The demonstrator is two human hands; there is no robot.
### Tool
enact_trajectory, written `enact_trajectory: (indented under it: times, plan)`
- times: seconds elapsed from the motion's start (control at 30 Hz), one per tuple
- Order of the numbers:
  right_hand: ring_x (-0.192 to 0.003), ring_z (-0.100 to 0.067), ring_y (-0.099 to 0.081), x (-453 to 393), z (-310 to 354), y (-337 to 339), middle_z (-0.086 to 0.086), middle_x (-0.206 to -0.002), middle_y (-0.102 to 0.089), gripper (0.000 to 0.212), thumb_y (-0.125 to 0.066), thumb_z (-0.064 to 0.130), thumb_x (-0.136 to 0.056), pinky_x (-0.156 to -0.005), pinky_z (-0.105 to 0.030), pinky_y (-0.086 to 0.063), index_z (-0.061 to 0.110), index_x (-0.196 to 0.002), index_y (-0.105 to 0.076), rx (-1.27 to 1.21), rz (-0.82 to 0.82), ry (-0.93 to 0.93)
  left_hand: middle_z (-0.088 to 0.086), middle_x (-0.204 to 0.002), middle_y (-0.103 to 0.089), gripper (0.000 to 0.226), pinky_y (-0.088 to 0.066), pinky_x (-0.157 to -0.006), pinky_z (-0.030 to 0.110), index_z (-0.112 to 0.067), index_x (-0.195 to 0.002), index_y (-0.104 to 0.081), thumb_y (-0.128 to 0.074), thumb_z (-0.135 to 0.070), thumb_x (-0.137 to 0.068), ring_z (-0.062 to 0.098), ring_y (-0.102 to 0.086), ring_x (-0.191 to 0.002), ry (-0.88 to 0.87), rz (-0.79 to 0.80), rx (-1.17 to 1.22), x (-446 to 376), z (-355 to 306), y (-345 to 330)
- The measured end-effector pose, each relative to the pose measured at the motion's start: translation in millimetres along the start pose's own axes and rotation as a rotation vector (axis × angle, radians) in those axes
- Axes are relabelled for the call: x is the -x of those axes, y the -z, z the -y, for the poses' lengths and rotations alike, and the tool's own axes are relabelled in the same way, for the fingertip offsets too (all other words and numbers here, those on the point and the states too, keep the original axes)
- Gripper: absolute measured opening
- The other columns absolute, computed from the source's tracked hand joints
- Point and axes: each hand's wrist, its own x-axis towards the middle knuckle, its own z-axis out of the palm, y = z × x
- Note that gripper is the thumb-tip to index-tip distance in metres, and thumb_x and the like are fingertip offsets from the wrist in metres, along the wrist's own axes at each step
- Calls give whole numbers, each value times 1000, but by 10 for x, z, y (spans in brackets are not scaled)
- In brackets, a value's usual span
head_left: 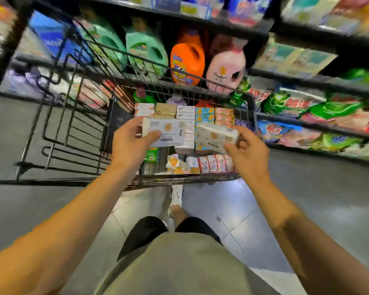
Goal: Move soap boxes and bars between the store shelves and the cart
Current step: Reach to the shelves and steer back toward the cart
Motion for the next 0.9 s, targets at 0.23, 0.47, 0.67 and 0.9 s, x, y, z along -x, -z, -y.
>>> enact_trajectory:
  times: [0.23, 0.47, 0.67, 0.9]
  plan:
    - [-66, 14, -57, 595, 26, 1054, 17, -73, -58, 37, -71, 3, -84, -65, -7, -46, 15, -119, -68, 10, -273, 33, -7, -111, -71, 34, -56, -89, 46, -26, -117, -69, -76, -18, -85, 15, -66, -105, -161, 125, 36, 508, -600, -510]
    - [-97, -14, -70, 675, -178, 2313, 2, -103, -72, 32, -70, 8, -87, -78, -28, -57, 30, -110, -64, -98, -480, 71, -2, -100, -74, 24, -58, -82, 44, -22, -107, -71, -74, -11, -86, 18, -69, -94, -317, 258, 89, 910, -1388, -1591]
    - [-97, -12, -67, 530, -351, 3729, 6, -103, -69, 38, -73, 13, -84, -82, -34, -58, 25, -120, -66, -8, -606, 178, 0, -104, -74, 24, -58, -68, 39, -37, -105, -71, -73, -21, -86, 19, -70, -88, -437, 276, 115, 1093, -2074, -2838]
    - [-91, 0, -62, 250, -232, 5130, 21, -96, -62, 30, -72, 18, -88, -76, -30, -59, 30, -114, -64, 49, -634, 310, -8, -100, -74, 20, -57, -75, 30, -26, -109, -69, -67, -16, -91, 9, -70, -94, -567, 227, 196, 1314, -3016, -3931]
